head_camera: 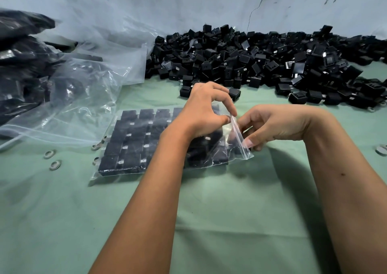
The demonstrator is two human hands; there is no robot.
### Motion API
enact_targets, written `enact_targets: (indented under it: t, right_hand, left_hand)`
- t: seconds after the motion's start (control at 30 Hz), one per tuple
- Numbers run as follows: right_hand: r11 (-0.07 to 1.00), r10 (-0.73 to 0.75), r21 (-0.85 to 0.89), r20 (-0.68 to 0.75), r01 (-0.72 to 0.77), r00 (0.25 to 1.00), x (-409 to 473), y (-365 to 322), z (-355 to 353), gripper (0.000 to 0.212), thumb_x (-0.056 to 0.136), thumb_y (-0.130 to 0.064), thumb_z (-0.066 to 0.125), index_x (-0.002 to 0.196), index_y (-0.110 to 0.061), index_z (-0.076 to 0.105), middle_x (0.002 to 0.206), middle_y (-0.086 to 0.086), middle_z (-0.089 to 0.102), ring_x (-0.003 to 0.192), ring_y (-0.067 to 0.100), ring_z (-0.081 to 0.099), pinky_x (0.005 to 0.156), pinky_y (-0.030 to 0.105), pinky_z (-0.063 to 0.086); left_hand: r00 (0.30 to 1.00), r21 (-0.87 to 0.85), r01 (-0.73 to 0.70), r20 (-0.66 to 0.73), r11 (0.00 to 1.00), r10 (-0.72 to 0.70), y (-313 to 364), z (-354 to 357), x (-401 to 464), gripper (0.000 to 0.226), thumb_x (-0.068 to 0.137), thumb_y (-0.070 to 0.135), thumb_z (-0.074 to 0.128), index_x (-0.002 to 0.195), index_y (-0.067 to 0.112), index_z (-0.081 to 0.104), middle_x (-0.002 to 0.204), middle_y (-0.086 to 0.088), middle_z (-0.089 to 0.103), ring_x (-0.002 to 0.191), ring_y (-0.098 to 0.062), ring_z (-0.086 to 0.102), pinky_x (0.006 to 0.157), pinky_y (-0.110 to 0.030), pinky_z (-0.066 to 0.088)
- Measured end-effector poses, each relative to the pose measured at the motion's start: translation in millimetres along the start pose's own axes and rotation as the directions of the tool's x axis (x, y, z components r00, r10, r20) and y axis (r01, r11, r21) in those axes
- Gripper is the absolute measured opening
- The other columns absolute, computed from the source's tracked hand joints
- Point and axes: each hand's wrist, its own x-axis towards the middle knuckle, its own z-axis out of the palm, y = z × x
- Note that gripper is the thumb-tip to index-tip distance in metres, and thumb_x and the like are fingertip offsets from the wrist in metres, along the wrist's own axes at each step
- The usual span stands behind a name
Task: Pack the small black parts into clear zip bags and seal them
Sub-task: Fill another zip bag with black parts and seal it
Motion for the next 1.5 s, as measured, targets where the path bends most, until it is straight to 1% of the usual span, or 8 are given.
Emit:
enact_targets:
  t: [0.13, 0.37, 0.5, 0.63, 0.93, 1.07, 1.27, 1.5]
  right_hand:
    - [1.000, -0.003, 0.020, 0.010, 0.002, 1.000, 0.7, 0.5, -1.2, 0.039, 0.084, -0.003, 0.077, 0.120, 0.007, 0.069, 0.115, 0.033, 0.069, 0.093, 0.035, 0.060, 0.084, 0.040, 0.054]
    - [0.997, -0.067, 0.042, -0.038, 0.068, 0.997, 4.4, 7.7, 2.2, 0.043, 0.075, 0.006, 0.082, 0.117, 0.005, 0.071, 0.116, 0.037, 0.067, 0.096, 0.037, 0.066, 0.076, 0.034, 0.060]
    - [0.994, -0.086, 0.066, -0.048, 0.089, 0.995, 6.7, 11.7, 3.5, 0.042, 0.078, 0.006, 0.075, 0.119, 0.007, 0.070, 0.118, 0.038, 0.066, 0.101, 0.042, 0.064, 0.081, 0.041, 0.059]
    - [0.992, -0.088, 0.089, -0.038, 0.091, 0.995, 7.1, 13.2, 2.4, 0.036, 0.082, 0.006, 0.073, 0.117, 0.010, 0.068, 0.116, 0.040, 0.065, 0.093, 0.039, 0.066, 0.078, 0.043, 0.059]
    - [0.999, 0.029, -0.028, -0.085, -0.031, 0.996, 13.8, 4.0, 6.8, 0.024, 0.077, -0.007, 0.084, 0.099, -0.001, 0.077, 0.096, 0.020, 0.077, 0.074, 0.021, 0.074, 0.060, 0.024, 0.058]
    - [0.999, 0.037, -0.007, -0.103, -0.038, 0.994, 14.3, 2.9, 9.3, 0.020, 0.073, -0.010, 0.085, 0.093, -0.006, 0.080, 0.086, 0.016, 0.077, 0.068, 0.017, 0.072, 0.058, 0.021, 0.056]
    - [0.997, 0.041, -0.064, -0.144, -0.051, 0.989, 13.9, -0.5, 11.9, 0.031, 0.066, -0.028, 0.087, 0.092, -0.010, 0.082, 0.073, 0.010, 0.074, 0.055, 0.010, 0.063, 0.049, 0.018, 0.047]
    - [0.989, 0.047, -0.131, -0.163, -0.069, 0.986, 14.7, -2.1, 12.5, 0.035, 0.065, -0.033, 0.087, 0.089, -0.008, 0.081, 0.058, -0.001, 0.066, 0.046, 0.007, 0.051, 0.042, 0.016, 0.035]
  left_hand:
    - [0.997, -0.130, 0.062, -0.034, 0.990, -0.067, -1.7, -6.3, -0.7, 0.020, 0.080, 0.011, 0.083, 0.088, 0.028, 0.077, 0.124, 0.011, 0.064, 0.126, -0.011, 0.054, 0.107, -0.030, 0.043]
    - [0.830, -0.569, 0.062, -0.427, 0.820, -0.359, -21.9, -54.1, -8.8, 0.015, 0.090, 0.008, 0.070, 0.084, 0.022, 0.070, 0.091, 0.008, 0.073, 0.086, 0.001, 0.068, 0.080, -0.020, 0.055]
    - [0.677, -0.723, -0.006, -0.511, 0.691, -0.530, -33.5, -70.8, -12.1, 0.023, 0.088, 0.008, 0.067, 0.074, 0.026, 0.071, 0.091, 0.005, 0.074, 0.089, -0.008, 0.065, 0.081, -0.028, 0.053]
    - [0.697, -0.690, 0.035, -0.502, 0.723, -0.512, -32.7, -65.1, -9.8, 0.020, 0.088, 0.009, 0.066, 0.076, 0.025, 0.070, 0.090, 0.005, 0.073, 0.088, -0.007, 0.064, 0.080, -0.028, 0.052]
    - [0.934, -0.298, 0.181, -0.247, 0.937, -0.259, -20.8, -25.4, -2.2, 0.009, 0.086, 0.009, 0.074, 0.082, 0.016, 0.074, 0.083, 0.005, 0.073, 0.077, -0.006, 0.064, 0.073, -0.019, 0.054]
    - [0.975, -0.164, 0.212, -0.032, 0.963, -0.220, -16.6, -16.7, -4.1, 0.010, 0.082, 0.015, 0.081, 0.082, 0.024, 0.076, 0.102, 0.006, 0.073, 0.102, -0.011, 0.068, 0.095, -0.037, 0.056]
    - [0.895, 0.044, 0.213, 0.393, 0.976, -0.213, -7.2, -35.1, -7.6, 0.032, 0.061, 0.027, 0.098, 0.086, 0.034, 0.078, 0.125, 0.008, 0.059, 0.121, -0.017, 0.057, 0.109, -0.044, 0.046]
    - [0.824, 0.250, 0.241, 0.457, 0.938, -0.334, -0.3, -37.7, -6.2, 0.047, 0.054, 0.031, 0.101, 0.091, 0.043, 0.073, 0.142, 0.016, 0.036, 0.140, -0.013, 0.028, 0.116, -0.044, 0.032]
